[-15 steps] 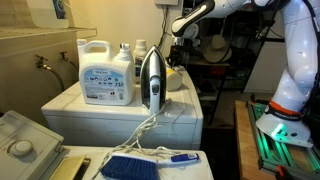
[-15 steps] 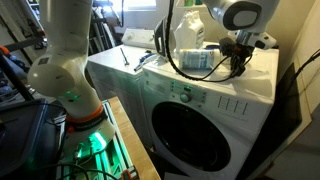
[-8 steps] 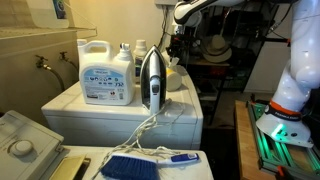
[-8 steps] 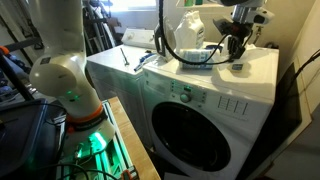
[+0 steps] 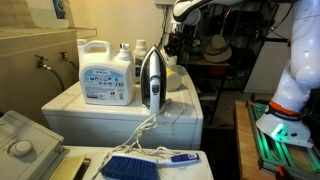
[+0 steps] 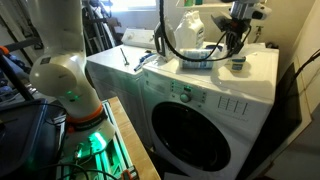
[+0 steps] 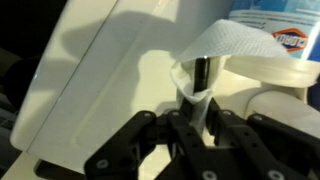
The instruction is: Put the black pen on the paper towel, lift the paper towel and put it between the two bottles
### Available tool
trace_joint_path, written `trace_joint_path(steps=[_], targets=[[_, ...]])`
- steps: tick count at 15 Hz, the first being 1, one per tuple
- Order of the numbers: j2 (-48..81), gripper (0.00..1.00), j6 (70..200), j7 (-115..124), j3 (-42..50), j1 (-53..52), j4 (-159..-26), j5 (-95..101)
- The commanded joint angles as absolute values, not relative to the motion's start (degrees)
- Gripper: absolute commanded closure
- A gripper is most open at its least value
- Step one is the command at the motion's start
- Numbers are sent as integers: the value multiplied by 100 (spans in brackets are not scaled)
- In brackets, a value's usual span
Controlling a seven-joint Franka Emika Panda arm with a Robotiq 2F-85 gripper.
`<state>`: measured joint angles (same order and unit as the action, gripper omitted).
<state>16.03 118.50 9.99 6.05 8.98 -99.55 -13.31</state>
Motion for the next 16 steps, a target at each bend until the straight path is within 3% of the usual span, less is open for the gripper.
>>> trace_joint_path(steps=[1,7,16], targets=[[1024,90,11573,749,561,782,-9990,-1155],[769,91,11296,210,315,618,-9635,-1848],[2161,90,11526,-417,-97,496,-8524,-2523]])
